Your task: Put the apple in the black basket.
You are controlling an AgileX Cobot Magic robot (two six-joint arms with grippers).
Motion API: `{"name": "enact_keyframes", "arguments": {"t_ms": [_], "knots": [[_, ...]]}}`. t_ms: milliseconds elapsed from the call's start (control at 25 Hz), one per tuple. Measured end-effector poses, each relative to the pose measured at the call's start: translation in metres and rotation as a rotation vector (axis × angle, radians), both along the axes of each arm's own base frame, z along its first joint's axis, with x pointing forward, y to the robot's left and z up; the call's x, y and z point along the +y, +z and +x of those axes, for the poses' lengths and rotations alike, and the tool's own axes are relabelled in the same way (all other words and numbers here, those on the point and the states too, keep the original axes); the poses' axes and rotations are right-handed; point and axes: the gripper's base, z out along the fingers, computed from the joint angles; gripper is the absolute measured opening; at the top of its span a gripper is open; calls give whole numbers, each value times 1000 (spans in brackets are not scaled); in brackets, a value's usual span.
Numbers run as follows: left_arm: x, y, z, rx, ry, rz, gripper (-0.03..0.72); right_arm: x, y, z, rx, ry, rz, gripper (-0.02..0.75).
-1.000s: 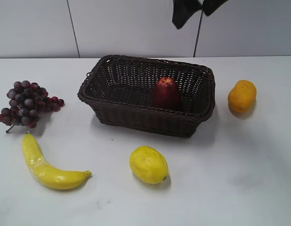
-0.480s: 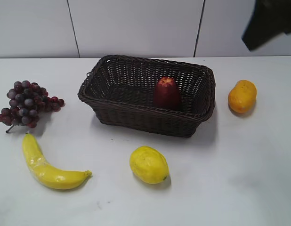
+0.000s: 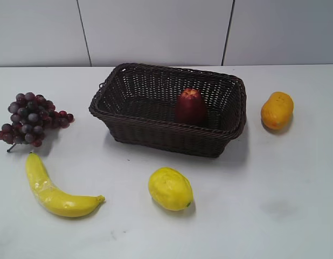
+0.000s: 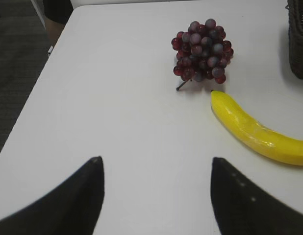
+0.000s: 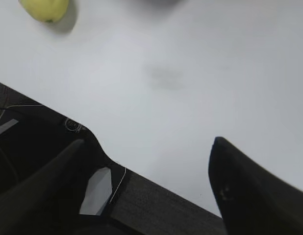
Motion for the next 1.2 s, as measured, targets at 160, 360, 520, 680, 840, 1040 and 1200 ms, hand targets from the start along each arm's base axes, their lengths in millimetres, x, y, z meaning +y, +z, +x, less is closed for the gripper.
{"name": "enact_keyframes", "arguments": {"t_ms": [160,360,520,680,840,1040,1200], "knots": [[0,0,0,0,0,0,508,-16,-15,-31,-107,-1,54,573],[0,0,0,0,0,0,508,-27,-28,-52,-234,-2,119,573],[0,0,0,0,0,0,508,-29,-26,-56,-277,-2,141,573],[0,0,0,0,0,0,508,-30,-31,-57,-246,-3,112,573],[0,0,0,0,0,0,508,-35,-41,-58,-204,-29,54,573],[0,0,0,0,0,0,508,-36,-41,-58,-199,-37,49,572],[0,0,0,0,0,0,508,-36,-41,-58,-198,-38,48,572]]}}
